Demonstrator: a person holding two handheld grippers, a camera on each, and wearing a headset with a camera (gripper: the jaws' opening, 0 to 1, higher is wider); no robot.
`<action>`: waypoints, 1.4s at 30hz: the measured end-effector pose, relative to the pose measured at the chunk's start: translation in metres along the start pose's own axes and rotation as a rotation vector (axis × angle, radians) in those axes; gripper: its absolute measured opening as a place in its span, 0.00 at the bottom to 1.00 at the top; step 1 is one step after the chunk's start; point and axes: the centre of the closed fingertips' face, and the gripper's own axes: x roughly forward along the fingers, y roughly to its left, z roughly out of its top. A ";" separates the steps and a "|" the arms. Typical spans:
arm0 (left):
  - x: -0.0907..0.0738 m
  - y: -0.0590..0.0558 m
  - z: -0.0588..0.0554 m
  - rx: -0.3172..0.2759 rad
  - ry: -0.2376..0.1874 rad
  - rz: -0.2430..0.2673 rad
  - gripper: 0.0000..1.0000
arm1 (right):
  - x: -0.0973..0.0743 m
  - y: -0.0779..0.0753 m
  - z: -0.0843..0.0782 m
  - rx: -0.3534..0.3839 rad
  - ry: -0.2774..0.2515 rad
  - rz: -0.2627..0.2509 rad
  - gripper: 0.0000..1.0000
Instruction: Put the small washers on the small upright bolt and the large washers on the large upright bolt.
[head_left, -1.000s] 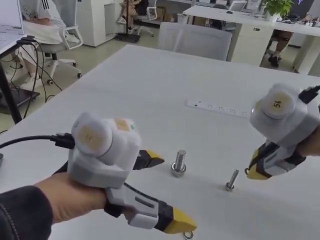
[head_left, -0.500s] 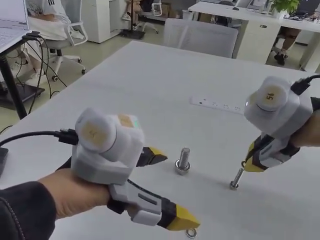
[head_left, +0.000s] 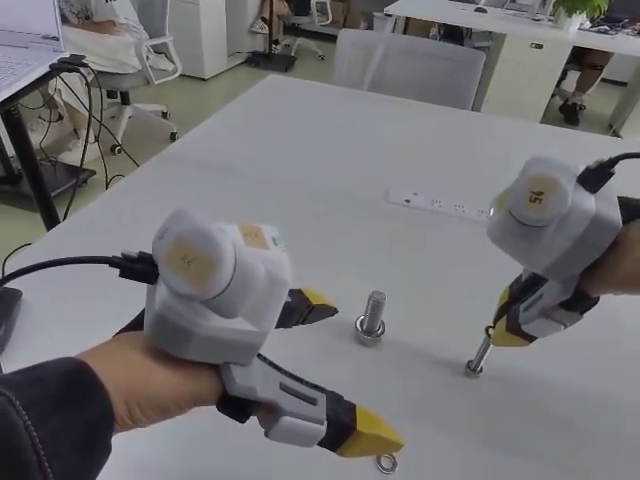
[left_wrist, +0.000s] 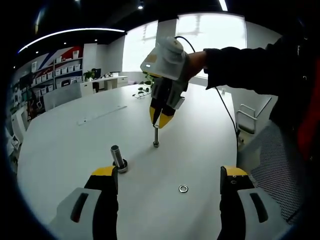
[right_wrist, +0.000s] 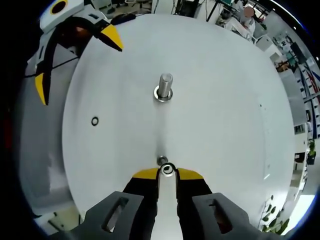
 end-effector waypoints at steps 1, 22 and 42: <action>0.000 0.000 0.000 0.000 0.000 0.000 0.84 | 0.001 0.000 0.000 0.000 0.002 0.002 0.13; 0.000 0.001 -0.001 -0.005 0.004 0.003 0.84 | 0.009 0.003 -0.001 -0.006 0.014 0.026 0.13; 0.001 0.003 -0.003 -0.010 0.009 0.005 0.84 | 0.037 0.010 -0.007 0.008 0.032 0.073 0.13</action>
